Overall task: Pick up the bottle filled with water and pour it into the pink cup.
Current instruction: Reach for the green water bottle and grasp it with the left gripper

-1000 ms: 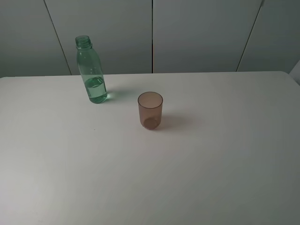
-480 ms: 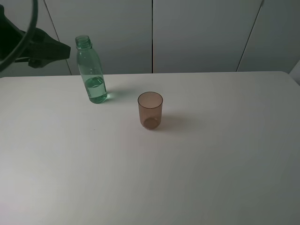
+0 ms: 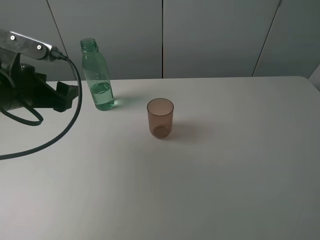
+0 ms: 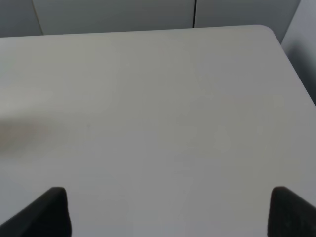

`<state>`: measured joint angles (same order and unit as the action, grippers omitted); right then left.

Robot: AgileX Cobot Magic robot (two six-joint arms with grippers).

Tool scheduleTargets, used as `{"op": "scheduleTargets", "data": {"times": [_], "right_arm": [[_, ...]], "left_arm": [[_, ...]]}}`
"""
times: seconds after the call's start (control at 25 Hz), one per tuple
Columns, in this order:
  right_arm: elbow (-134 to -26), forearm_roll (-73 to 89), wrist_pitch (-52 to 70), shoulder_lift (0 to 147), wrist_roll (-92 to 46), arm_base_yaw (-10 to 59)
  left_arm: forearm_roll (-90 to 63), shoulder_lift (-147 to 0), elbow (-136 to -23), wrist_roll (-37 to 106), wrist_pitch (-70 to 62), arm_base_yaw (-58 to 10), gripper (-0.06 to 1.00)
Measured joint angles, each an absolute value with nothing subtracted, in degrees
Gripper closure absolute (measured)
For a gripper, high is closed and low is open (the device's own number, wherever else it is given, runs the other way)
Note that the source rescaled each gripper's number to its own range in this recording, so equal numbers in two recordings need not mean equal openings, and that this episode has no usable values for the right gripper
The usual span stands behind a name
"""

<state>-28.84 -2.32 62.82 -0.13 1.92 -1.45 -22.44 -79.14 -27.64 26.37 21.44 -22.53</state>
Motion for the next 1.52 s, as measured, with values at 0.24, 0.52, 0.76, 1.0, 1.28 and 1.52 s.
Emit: {"op": "scheduleTargets", "data": {"times": [0.24,0.52,0.76,1.0,1.28,1.52], "right_arm": [[-28.8,-2.3,62.8,-0.1,1.9,-1.5],[-28.8,-2.3,62.8,-0.1,1.9,-1.5],[-28.8,-2.3,62.8,-0.1,1.9,-1.5],[-28.8,-2.3,62.8,-0.1,1.9,-1.5],[-28.8,-2.3,62.8,-0.1,1.9,-1.5],[-28.8,-2.3,62.8,-0.1,1.9,-1.5]], "left_arm": [[-20.8,-84.8,-23.4,22.5,37.7,-22.5,-0.06],[-13.9,-94.2,-22.5,18.7,49.2,-22.5,-0.06],[-9.7,-103.4,-22.5,18.5,58.3,-21.5,-0.06],[-4.7,-110.8,-23.2,18.2,67.9,-17.6,-0.06],[2.4,-117.5,-30.5,12.8,68.9,-13.5,-0.06],[6.2,-120.7,-35.1,11.6,69.4,-13.2,-0.06]]}}
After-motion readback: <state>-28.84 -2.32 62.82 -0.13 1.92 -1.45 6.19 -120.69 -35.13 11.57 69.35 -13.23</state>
